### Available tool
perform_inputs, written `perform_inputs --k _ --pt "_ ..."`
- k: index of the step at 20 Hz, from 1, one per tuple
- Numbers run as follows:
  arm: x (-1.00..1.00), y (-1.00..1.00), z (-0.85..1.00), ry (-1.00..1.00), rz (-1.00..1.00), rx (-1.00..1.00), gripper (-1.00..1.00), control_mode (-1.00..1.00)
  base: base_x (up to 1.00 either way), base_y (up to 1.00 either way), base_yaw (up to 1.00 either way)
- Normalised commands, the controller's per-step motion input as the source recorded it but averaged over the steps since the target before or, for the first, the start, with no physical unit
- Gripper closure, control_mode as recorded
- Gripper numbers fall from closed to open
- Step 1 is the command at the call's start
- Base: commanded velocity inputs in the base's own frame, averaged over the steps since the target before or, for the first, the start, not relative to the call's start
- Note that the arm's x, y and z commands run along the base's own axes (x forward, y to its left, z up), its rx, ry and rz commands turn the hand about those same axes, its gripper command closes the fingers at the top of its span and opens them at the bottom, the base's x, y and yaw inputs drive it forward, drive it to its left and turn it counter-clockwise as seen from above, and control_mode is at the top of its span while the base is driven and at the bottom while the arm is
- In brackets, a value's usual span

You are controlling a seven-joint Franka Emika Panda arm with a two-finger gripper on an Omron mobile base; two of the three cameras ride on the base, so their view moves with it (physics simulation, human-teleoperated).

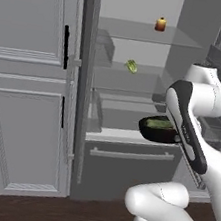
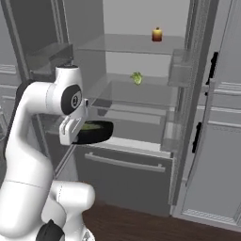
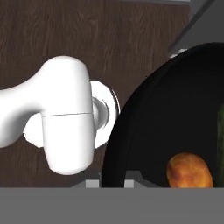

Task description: Pick the chicken drumstick and cucumber from their plates and place them in the bowl. Then put the bowl in the fridge.

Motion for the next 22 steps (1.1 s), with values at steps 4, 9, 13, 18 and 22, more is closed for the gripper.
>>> perform_inputs --k 4,9,13,18,22 --pt "0.00 0.00 0.00 0.00 0.00 0.00 1.00 1.00 0.86 0.00 -0.09" --pt "0.00 0.00 0.00 0.00 0.00 0.00 1.00 1.00 0.91 -0.01 -0.20" --pt "0.00 0.00 0.00 0.00 0.00 0.00 1.00 1.00 0.91 0.00 -0.18" --pt "0.00 0.00 0.00 0.00 0.00 0.00 1.00 1.00 0.64 -0.06 -0.10" --pt "0.00 0.00 0.00 0.00 0.00 0.00 1.00 1.00 0.43 -0.07 -0.04"
